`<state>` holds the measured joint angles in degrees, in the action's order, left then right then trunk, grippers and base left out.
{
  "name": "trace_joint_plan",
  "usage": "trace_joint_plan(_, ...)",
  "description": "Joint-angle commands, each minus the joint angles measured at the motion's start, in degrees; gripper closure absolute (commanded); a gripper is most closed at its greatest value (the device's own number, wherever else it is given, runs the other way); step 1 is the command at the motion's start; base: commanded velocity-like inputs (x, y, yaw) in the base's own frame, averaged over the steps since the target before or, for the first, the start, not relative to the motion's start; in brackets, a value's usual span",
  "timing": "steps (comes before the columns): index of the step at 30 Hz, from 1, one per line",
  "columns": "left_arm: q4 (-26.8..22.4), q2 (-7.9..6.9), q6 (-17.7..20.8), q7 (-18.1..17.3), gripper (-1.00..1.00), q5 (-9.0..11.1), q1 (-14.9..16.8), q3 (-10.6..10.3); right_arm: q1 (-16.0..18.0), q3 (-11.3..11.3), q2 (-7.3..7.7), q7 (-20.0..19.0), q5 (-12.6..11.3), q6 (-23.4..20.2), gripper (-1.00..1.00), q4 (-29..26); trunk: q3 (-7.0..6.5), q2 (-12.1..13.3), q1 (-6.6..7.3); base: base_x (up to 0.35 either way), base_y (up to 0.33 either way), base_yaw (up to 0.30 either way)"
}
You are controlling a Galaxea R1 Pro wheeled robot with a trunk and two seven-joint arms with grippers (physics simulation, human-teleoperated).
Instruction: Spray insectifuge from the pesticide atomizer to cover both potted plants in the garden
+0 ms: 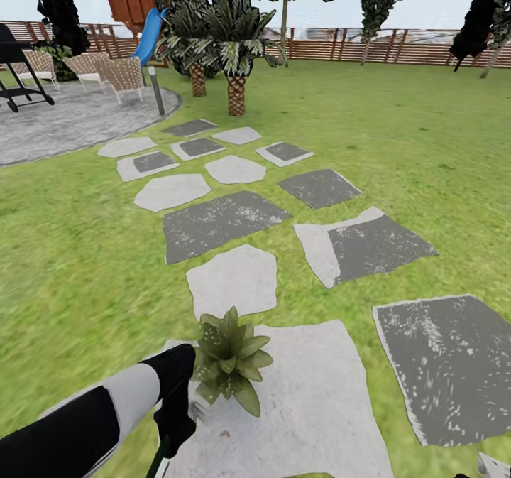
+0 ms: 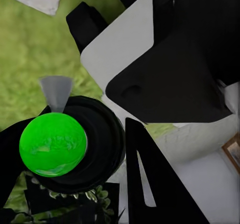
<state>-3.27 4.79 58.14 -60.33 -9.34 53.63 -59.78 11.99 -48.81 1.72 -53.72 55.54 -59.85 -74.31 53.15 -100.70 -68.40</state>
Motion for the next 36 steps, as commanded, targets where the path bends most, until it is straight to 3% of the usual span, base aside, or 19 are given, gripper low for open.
trace_joint_plan(1,-0.1,-0.02,0.2,-0.5,1.0,-0.6,-0.3,0.2,0.1,-0.1,0.01,-0.6,0.5,-0.1,-1.0,0.0,0.05,0.0,0.01,0.0,0.0,0.0)
trace_joint_plan(14,0.0,-0.22,0.3,-0.6,1.0,-0.7,-0.7,-0.1,0.0,-0.1,0.0,-0.6,0.5,-0.1,-1.0,0.0,0.06,0.0,0.01,0.0,0.0,0.0)
trace_joint_plan(17,0.0,-0.18,0.3,-0.6,1.0,-0.8,1.8,-0.2,0.0,-0.1,0.0,-0.6,0.5,-0.1,-1.0,0.0,0.06,0.0,0.01,0.0,0.0,0.0)
trace_joint_plan(20,0.2,-0.16,0.3,-0.6,1.0,-0.9,6.8,-0.3,0.0,-0.1,0.03,-0.6,0.5,-0.1,-1.0,0.0,0.06,0.0,0.01,0.0,0.0,0.0)
trace_joint_plan(24,0.3,-0.21,0.3,-0.7,1.0,-1.0,9.0,-0.3,0.0,-0.1,0.04,-0.6,0.5,-0.1,-1.0,0.0,0.06,0.0,0.01,0.0,0.0,0.0)
trace_joint_plan(29,0.3,-0.1,0.3,-1.1,1.0,-1.0,9.6,-0.4,0.1,-0.1,0.04,-0.6,0.5,-0.1,-1.0,0.0,0.06,0.0,0.01,0.0,0.0,0.0)
trace_joint_plan(36,0.0,-0.05,0.3,-1.2,1.0,-0.9,7.3,-4.3,0.1,-0.1,0.04,-0.6,0.5,-0.1,-1.0,0.0,0.06,0.0,0.01,0.0,0.0,0.0)
